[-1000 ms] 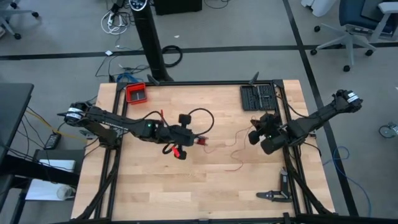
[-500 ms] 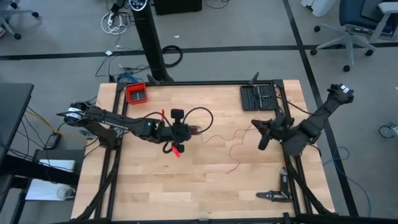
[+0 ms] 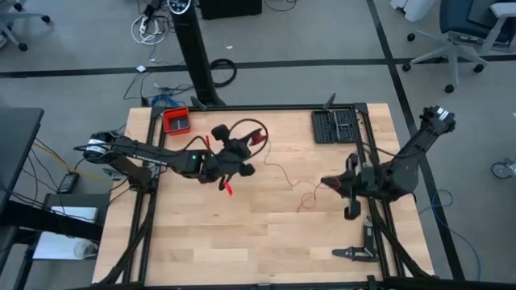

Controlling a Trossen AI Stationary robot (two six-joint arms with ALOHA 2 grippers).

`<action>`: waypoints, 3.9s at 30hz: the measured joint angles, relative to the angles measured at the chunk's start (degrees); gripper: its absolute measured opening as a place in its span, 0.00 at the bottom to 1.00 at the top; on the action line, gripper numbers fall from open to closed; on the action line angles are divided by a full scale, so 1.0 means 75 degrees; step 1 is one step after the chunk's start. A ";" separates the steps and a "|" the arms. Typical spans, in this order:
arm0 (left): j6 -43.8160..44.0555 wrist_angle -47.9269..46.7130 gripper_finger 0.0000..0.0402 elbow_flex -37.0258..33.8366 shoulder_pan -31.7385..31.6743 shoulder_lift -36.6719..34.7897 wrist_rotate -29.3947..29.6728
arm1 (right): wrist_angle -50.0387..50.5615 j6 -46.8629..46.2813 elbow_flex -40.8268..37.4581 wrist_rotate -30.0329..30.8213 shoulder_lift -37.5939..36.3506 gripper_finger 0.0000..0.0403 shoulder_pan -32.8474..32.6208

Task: Coil cords
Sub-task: Uncoil the red wire from the spool

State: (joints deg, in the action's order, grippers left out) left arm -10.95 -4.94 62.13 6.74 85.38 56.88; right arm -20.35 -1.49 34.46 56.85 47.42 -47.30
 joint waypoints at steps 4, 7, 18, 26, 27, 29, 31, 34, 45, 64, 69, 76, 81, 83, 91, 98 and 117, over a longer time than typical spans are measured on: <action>0.0412 0.0633 0.01 0.0000 0.0006 0.0000 0.0244 | -0.0080 0.0480 0.0000 -0.1556 0.0337 0.01 0.0143; 0.0549 0.0790 0.01 0.0000 0.0000 0.0000 0.0260 | -0.0083 0.0561 0.0000 -0.2754 0.0592 0.01 0.0334; 0.0898 0.1322 0.01 -0.0006 0.0000 0.0000 0.0802 | 0.0291 -0.0551 0.0000 -0.5247 0.1620 0.00 0.1532; 0.0739 0.2266 0.01 -0.0009 0.0113 0.0000 0.0565 | 0.1867 -0.2176 0.0000 -0.4582 0.2292 0.05 0.2709; 0.0712 0.2385 0.01 -0.0006 0.0148 0.0000 0.0449 | 0.2099 -0.2337 0.0000 -0.4387 0.2337 0.06 0.2819; 0.0704 0.2536 0.01 -0.0009 0.0207 0.0000 0.0232 | 0.2615 -0.2717 0.0000 -0.4106 0.2408 0.08 0.3022; 0.0680 0.2649 0.01 -0.0009 0.0246 0.0000 0.0039 | 0.3086 -0.3128 0.0000 -0.3956 0.2415 0.10 0.3175; 0.0467 0.2877 0.01 -0.0009 0.0319 0.0000 -0.0126 | 0.3663 -0.3579 0.0003 -0.3909 0.2404 0.15 0.3326; 0.0241 0.2922 0.01 -0.0009 0.0417 0.0000 -0.0423 | 0.5426 -0.4684 0.0003 -0.3667 0.2006 0.30 0.3438; 0.0479 0.3318 0.01 -0.0008 0.0455 0.0000 -0.2340 | 0.2124 -0.1578 0.0002 -0.1691 0.1465 0.31 0.2701; 0.0895 0.3322 0.01 -0.0009 0.0452 0.0000 -0.2824 | 0.1378 -0.0266 0.0003 -0.1034 0.1953 0.30 0.2447; 0.1147 0.3525 0.01 -0.0006 0.0452 0.0000 -0.2900 | 0.0448 0.1203 0.0003 -0.0136 0.2785 0.30 0.2412; 0.1152 0.3522 0.01 -0.0006 0.0452 0.0000 -0.2911 | -0.0513 0.2258 0.0003 0.0395 0.3237 0.30 0.2415; 0.1152 0.3520 0.01 -0.0006 0.0452 0.0000 -0.2911 | -0.0786 0.2569 0.0003 0.0547 0.3369 0.30 0.2415; 0.1196 0.3536 0.01 -0.0006 0.0452 0.0000 -0.2911 | -0.1114 0.2989 0.0003 0.0713 0.3759 0.30 0.2511; 0.1301 0.3537 0.01 -0.0006 0.0452 0.0000 -0.3025 | -0.1480 0.3286 0.0003 0.1475 0.3897 0.24 0.2583; 0.1301 0.3979 0.01 -0.0003 0.0452 0.0280 -0.3232 | -0.1738 0.3417 0.0003 0.1064 0.3900 0.14 0.2633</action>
State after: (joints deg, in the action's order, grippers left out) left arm -1.19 24.91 62.11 10.13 87.48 32.64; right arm -33.39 24.14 34.48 64.83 76.66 -27.55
